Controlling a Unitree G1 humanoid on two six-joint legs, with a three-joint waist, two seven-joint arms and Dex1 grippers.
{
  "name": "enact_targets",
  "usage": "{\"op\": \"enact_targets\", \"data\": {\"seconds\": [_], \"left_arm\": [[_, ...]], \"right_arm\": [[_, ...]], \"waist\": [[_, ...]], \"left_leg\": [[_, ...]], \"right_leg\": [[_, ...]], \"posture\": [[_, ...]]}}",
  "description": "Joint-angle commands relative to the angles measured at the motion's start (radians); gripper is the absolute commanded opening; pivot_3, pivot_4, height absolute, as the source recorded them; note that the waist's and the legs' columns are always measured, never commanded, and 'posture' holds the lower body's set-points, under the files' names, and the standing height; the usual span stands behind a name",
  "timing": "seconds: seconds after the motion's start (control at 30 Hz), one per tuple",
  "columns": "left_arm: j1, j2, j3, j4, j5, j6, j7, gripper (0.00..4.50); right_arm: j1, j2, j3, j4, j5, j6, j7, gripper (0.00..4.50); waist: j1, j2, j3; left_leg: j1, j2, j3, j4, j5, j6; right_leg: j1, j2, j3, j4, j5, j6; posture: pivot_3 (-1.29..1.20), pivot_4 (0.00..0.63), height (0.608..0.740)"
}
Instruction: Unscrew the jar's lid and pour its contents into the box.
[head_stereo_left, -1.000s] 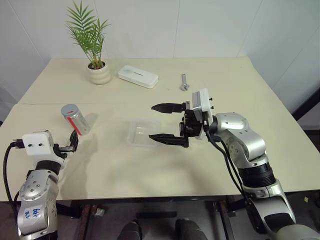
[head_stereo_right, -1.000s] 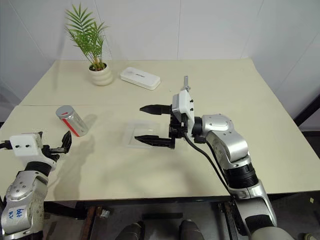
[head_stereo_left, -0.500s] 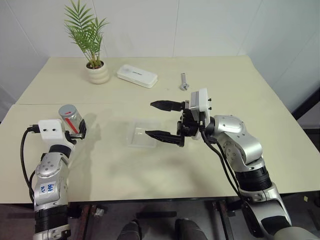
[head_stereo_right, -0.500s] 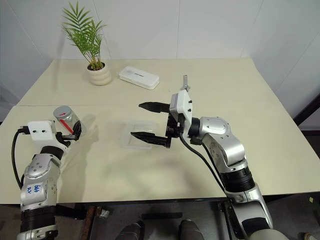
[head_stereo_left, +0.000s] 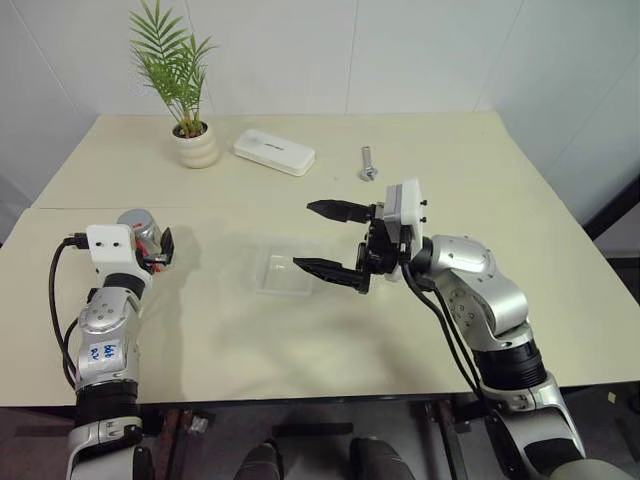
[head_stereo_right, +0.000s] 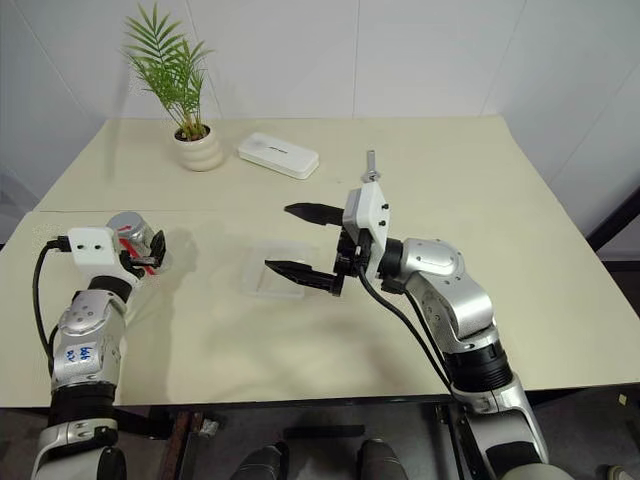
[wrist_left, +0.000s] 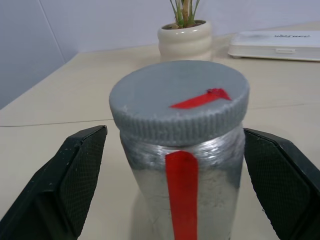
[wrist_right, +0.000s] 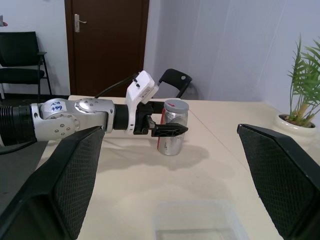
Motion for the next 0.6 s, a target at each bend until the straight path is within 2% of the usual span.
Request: {"op": "enact_targets", "data": {"seconds": [0.03,0.2,0.3,0.5,0.53,0.6], "left_arm": [[-0.037,0.019,-0.004,0.057,-0.003,-0.062,-0.029,4.48],[-0.072,0.017,-0.021,0.125,0.011,-0.116,-0.031,4.48],[-0.094,0.02,-0.021,0.173,0.007,-0.145,-0.031,3.9],[-0.113,0.014,-0.018,0.232,-0.008,-0.182,-0.037,2.09],[-0.112,0.013,-0.018,0.23,-0.012,-0.183,-0.039,1.93],[-0.102,0.011,-0.018,0.199,-0.023,-0.174,-0.048,1.93]], "right_arm": [[0.013,-0.008,-0.019,-0.05,0.009,0.0,-0.017,4.5],[0.026,-0.01,-0.016,-0.064,0.01,0.005,-0.03,4.5],[0.031,-0.005,-0.016,-0.062,0.005,0.002,-0.044,4.5],[0.046,-0.005,-0.015,-0.057,0.002,-0.003,-0.063,4.5],[0.049,-0.007,-0.016,-0.056,0.001,-0.004,-0.064,4.5],[0.051,-0.01,-0.019,-0.051,0.0,-0.006,-0.068,4.5]], "waist": [[0.0,0.0,0.0],[-0.001,0.0,0.0],[-0.001,0.0,0.0],[-0.001,0.0,0.0],[-0.001,0.0,0.0],[-0.001,0.0,0.0]], "left_leg": [[0.0,0.0,0.0,0.0,0.0,0.0],[0.0,0.0,0.0,0.0,0.0,0.0],[0.0,0.0,0.0,0.0,0.0,0.0],[0.0,0.0,0.0,0.0,0.0,0.0],[0.0,0.0,0.0,0.0,0.0,0.0],[0.0,0.0,0.0,0.0,0.0,0.0]], "right_leg": [[0.0,0.0,0.0,0.0,0.0,0.0],[0.0,0.0,0.0,0.0,0.0,0.0],[0.0,0.0,0.0,0.0,0.0,0.0],[0.0,0.0,0.0,0.0,0.0,0.0],[0.0,0.0,0.0,0.0,0.0,0.0],[0.0,0.0,0.0,0.001,0.0,0.0]], "posture": [[0.0,0.15,0.74],[0.0,0.15,0.74],[0.0,0.15,0.74],[0.0,0.15,0.74],[0.0,0.15,0.74],[0.0,0.15,0.74]]}}
